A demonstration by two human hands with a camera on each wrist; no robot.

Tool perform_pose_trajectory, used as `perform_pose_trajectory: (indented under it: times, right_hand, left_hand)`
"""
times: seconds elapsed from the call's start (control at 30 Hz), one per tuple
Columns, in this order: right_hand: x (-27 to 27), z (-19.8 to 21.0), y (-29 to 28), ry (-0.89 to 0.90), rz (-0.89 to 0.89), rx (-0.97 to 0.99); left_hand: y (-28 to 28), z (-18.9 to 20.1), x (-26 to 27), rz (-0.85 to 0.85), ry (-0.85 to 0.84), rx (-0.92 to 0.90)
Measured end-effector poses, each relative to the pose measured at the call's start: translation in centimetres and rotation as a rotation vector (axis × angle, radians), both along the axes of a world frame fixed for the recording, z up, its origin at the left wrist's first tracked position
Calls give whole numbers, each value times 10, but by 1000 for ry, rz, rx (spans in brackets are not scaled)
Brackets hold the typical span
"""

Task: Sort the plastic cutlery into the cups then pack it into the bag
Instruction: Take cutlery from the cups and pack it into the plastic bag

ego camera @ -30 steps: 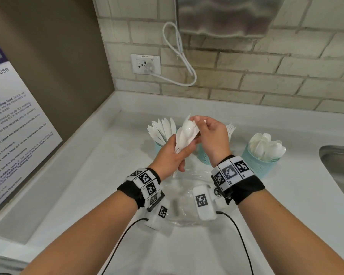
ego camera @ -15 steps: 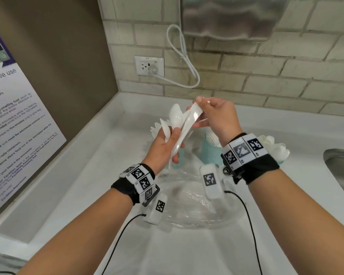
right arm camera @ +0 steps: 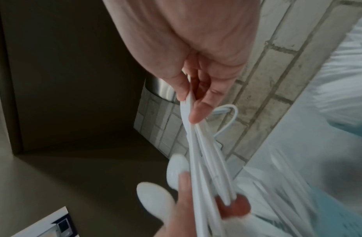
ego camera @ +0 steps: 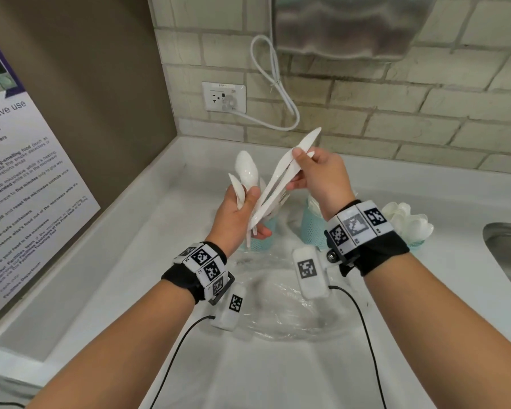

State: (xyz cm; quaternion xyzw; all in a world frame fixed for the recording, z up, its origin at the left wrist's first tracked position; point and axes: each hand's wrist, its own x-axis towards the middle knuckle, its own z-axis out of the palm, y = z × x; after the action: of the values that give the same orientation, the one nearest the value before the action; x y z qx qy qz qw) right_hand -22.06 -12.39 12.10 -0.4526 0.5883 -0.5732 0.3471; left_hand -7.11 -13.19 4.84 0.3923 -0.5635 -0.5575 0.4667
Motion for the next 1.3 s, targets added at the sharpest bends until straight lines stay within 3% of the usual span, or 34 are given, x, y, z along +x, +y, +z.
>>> perform_pose_trajectory:
  times: [0.23, 0.43, 0.73, 1.03, 1.17, 1.3]
  right_hand:
    - [-2, 10, -17, 179, -170, -191]
    - [19, -41, -30, 469, 41, 16]
    - [18, -27, -13, 485, 89, -91]
    - [15, -55, -12, 708, 139, -7]
    - [20, -69, -11, 905, 155, 74]
    - [25, -63, -8, 842, 97, 66]
  left_hand:
    - [-13, -4, 21, 200, -74, -92]
    - [-7, -7, 20, 132, -68, -108]
    - [3, -5, 14, -40, -11, -128]
    - [6, -11, 7, 75, -30, -132]
    - [8, -16, 10, 92, -45, -120]
    - [10, -20, 15, 125, -65, -139]
